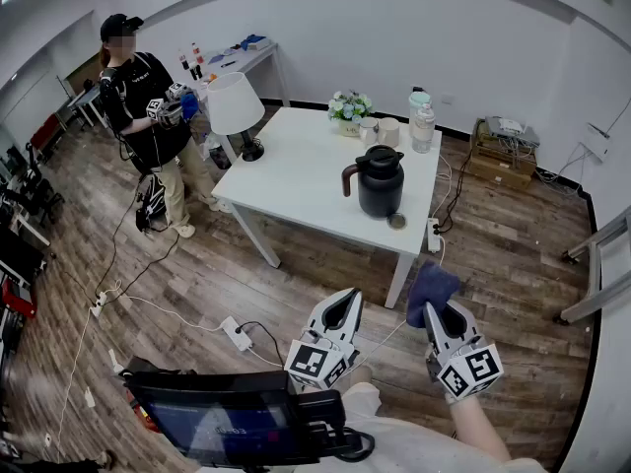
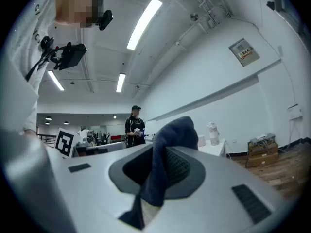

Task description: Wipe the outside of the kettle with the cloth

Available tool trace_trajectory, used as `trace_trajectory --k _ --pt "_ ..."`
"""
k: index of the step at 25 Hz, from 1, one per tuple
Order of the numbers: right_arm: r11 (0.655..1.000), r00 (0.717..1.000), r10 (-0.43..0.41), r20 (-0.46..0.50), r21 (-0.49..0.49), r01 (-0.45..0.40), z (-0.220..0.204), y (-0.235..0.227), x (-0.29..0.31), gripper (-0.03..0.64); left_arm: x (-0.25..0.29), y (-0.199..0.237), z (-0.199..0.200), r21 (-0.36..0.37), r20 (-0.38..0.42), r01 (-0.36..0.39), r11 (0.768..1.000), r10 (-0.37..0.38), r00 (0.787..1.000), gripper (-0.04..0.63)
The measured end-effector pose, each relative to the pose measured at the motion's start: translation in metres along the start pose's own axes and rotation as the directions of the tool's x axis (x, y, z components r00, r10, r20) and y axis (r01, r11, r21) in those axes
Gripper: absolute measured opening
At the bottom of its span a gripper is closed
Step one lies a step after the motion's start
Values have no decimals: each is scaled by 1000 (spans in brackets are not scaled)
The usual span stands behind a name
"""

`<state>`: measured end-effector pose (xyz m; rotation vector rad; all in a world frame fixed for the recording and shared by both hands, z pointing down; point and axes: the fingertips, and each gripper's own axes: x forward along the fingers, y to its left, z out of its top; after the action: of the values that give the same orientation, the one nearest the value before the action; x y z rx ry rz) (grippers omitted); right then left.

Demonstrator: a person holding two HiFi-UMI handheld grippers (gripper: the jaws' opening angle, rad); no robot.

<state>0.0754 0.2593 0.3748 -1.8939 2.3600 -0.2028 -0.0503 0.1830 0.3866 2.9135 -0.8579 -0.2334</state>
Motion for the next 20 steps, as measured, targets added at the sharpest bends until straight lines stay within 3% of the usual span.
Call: trace_trajectory --k 11,20 --pt "1000 1000 -13 -7 9 13 -1 -46 92 55 91 67 2 15 5 50 999 -50 999 6" --pt "999 998 -50 -32 14 50 -3 -75 123 55 133 98 -4 -10 -1 73 997 -73 997 6"
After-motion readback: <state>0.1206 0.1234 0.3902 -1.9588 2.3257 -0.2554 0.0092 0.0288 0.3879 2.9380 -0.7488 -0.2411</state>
